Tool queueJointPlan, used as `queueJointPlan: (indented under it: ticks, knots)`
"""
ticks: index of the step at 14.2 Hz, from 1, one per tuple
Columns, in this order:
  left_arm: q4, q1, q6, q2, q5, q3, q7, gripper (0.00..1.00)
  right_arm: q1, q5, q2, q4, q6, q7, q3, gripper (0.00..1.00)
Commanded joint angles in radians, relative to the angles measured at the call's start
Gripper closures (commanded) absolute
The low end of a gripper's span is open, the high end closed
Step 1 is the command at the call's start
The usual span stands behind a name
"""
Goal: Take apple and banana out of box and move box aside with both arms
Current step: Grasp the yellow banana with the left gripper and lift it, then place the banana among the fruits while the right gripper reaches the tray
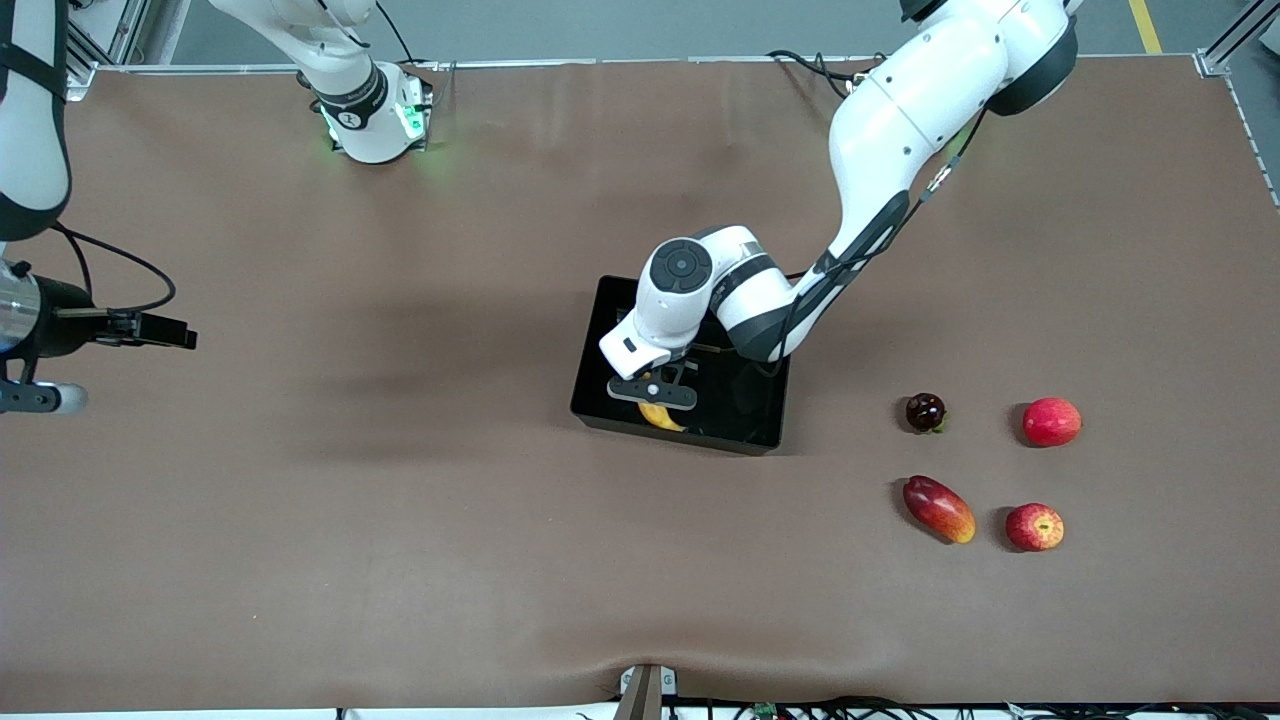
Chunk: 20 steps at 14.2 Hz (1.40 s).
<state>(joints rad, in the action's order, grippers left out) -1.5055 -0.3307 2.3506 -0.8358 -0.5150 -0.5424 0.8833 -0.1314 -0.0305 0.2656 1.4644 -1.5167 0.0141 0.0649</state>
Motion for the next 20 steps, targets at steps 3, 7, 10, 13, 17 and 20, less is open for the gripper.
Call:
queueJointPlan:
  ticks: [3, 7, 10, 13, 17, 20]
  knots:
    - [0.031, 0.012, -0.143, 0.112, -0.005, 0.003, 0.031, 1.00, 0.030, -0.118, 0.017, -0.016, -0.033, -0.011, 0.003, 0.00]
    - [0.030, 0.135, -0.233, 0.198, 0.013, -0.054, -0.047, 1.00, 0.056, -0.230, 0.081, -0.013, -0.071, -0.016, 0.003, 0.00]
    - [0.027, 0.312, -0.339, 0.234, 0.047, -0.151, -0.251, 1.00, 0.104, -0.298, 0.132, 0.002, -0.098, -0.031, 0.003, 0.00]
    - [0.016, 0.534, -0.468, 0.242, 0.053, -0.258, -0.476, 1.00, 0.182, -0.310, 0.155, 0.040, -0.196, -0.126, 0.003, 0.00]
    - [-0.057, 0.729, -0.491, 0.241, 0.034, -0.281, -0.673, 1.00, 0.327, -0.301, 0.167, 0.042, -0.252, -0.414, 0.003, 0.00]
    - [-0.113, 0.818, -0.426, 0.224, 0.016, -0.280, -0.693, 1.00, 0.423, -0.298, 0.201, 0.051, -0.311, -0.480, -0.002, 0.00]
